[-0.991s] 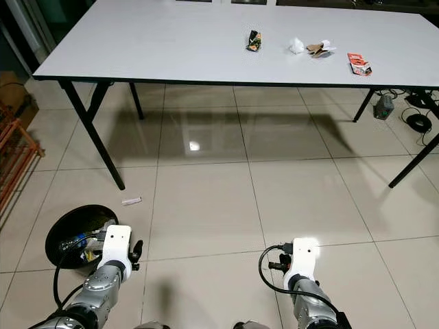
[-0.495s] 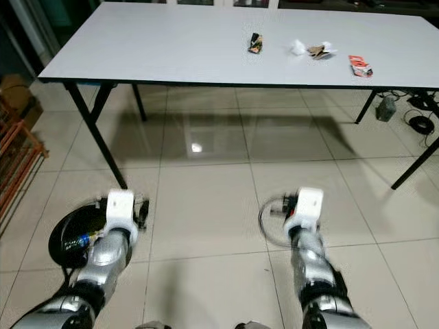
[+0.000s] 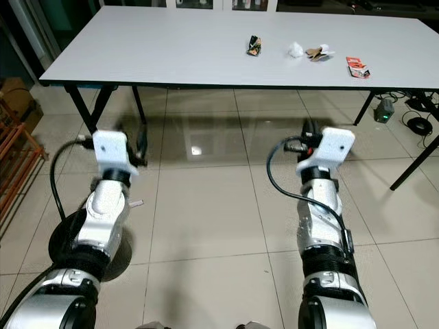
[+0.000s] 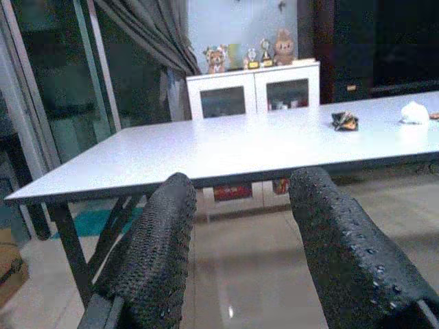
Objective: Picking trash to rubbish bin
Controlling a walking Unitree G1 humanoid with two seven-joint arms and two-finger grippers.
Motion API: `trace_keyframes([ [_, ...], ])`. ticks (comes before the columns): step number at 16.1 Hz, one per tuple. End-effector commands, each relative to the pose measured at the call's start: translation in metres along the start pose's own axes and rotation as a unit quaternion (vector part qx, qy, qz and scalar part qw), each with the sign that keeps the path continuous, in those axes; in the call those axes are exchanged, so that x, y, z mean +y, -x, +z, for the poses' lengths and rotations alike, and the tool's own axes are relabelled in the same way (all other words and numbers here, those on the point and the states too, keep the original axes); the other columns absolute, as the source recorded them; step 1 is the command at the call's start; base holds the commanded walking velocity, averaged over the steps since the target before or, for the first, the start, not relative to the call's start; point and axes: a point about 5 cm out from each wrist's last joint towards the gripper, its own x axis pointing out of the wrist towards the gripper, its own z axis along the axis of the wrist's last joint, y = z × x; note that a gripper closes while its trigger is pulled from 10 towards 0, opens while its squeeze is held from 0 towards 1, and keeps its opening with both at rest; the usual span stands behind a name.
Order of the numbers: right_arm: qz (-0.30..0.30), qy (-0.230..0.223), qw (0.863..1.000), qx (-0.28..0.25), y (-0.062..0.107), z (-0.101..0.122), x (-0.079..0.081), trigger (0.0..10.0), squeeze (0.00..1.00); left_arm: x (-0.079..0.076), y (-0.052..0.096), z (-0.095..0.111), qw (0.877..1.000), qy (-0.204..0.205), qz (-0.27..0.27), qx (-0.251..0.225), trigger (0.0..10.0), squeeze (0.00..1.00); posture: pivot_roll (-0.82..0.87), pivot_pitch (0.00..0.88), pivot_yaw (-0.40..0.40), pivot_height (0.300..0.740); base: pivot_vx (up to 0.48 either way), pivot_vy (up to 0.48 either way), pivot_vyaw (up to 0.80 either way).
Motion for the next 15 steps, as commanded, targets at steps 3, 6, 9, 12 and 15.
trace_keyframes([
  [3,0.01,-0.004,1.0,-0.01,-0.004,0.01,0.007,10.0,0.0,-0.007,-0.005,0.008,1.0,-0.002,-0.007,-0.007,10.0,0.0,-0.05,0.023,-0.011,0.74,0.304,0.0,0.0],
  [6,0.014,-0.006,1.0,-0.006,-0.003,0.014,0.01,10.0,0.0,-0.009,-0.006,0.013,1.0,0.004,-0.012,-0.005,10.0,0.0,-0.04,0.042,-0.014,0.74,0.339,0.0,0.0],
  [9,0.011,-0.005,1.0,0.004,-0.002,0.013,0.011,10.0,0.0,-0.009,-0.006,0.014,1.0,0.011,-0.01,-0.003,10.0,0.0,-0.05,0.053,-0.011,0.74,0.339,0.0,0.0],
  [12,0.013,-0.008,1.0,0.01,-0.002,0.016,0.014,10.0,0.0,-0.009,-0.006,0.015,1.0,0.01,-0.013,0.002,10.0,0.0,-0.05,0.067,-0.01,0.74,0.374,0.0,0.0],
  [15,0.012,-0.009,1.0,0.012,-0.002,0.016,0.015,10.0,0.0,-0.011,-0.006,0.017,1.0,0.009,-0.017,0.001,10.0,0.0,-0.05,0.072,-0.008,0.74,0.381,0.0,0.0],
])
